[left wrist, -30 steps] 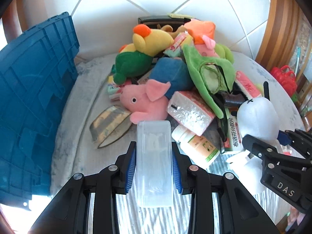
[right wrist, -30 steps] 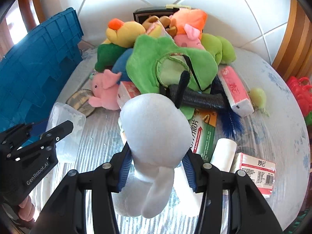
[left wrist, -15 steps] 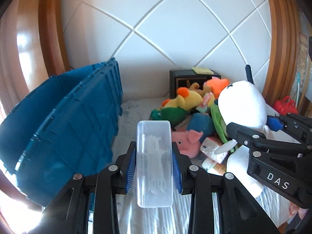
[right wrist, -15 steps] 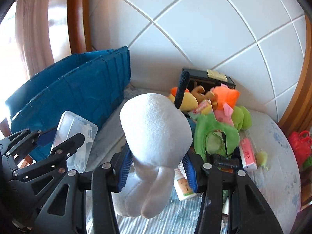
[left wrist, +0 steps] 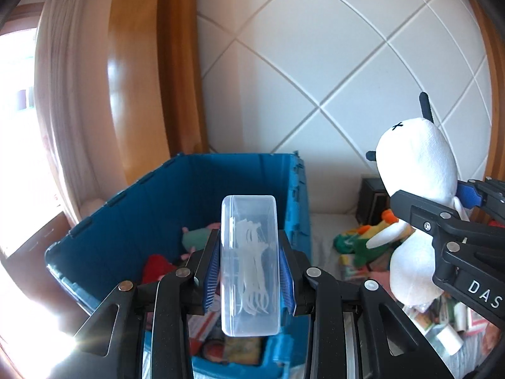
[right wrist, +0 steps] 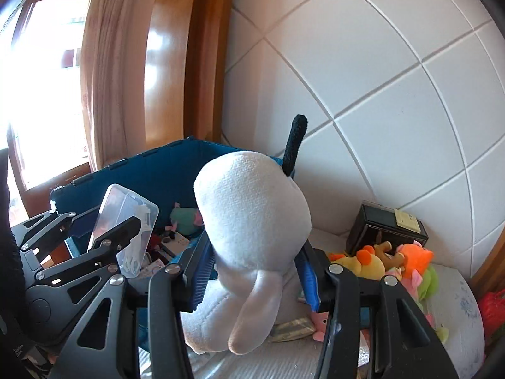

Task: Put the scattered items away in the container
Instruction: 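Lower the toothpick box into the crate with the left tool while the right tool drops the white plush in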

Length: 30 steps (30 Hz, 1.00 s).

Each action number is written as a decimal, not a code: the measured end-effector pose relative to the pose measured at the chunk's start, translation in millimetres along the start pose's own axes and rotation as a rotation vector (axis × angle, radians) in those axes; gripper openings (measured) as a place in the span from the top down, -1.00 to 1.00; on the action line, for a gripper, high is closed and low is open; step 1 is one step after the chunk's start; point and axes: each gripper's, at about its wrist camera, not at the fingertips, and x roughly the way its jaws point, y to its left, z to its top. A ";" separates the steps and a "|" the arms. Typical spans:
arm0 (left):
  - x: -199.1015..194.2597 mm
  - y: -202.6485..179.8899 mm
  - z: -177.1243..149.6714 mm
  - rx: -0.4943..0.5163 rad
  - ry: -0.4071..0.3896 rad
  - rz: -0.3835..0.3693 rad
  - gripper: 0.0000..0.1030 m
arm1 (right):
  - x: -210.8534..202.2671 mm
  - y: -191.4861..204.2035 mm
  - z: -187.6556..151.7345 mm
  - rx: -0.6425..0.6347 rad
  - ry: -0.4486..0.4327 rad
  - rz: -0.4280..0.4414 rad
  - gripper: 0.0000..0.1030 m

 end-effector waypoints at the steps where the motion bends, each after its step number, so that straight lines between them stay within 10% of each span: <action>1: 3.3 12.8 -0.3 -0.011 0.004 0.014 0.37 | 6.5 10.2 4.0 -0.004 -0.002 0.016 0.07; 18: 52.7 132.6 -5.8 -0.073 0.067 0.073 0.36 | 89.2 94.4 26.1 -0.015 0.038 0.061 0.06; 22: 57.4 135.6 -5.4 -0.079 0.050 0.066 -0.60 | 90.4 92.0 28.3 -0.005 0.035 0.027 -0.58; 30: 60.3 135.9 -11.3 -0.087 0.051 0.058 -0.62 | 81.4 87.2 26.2 0.003 0.026 -0.011 -0.91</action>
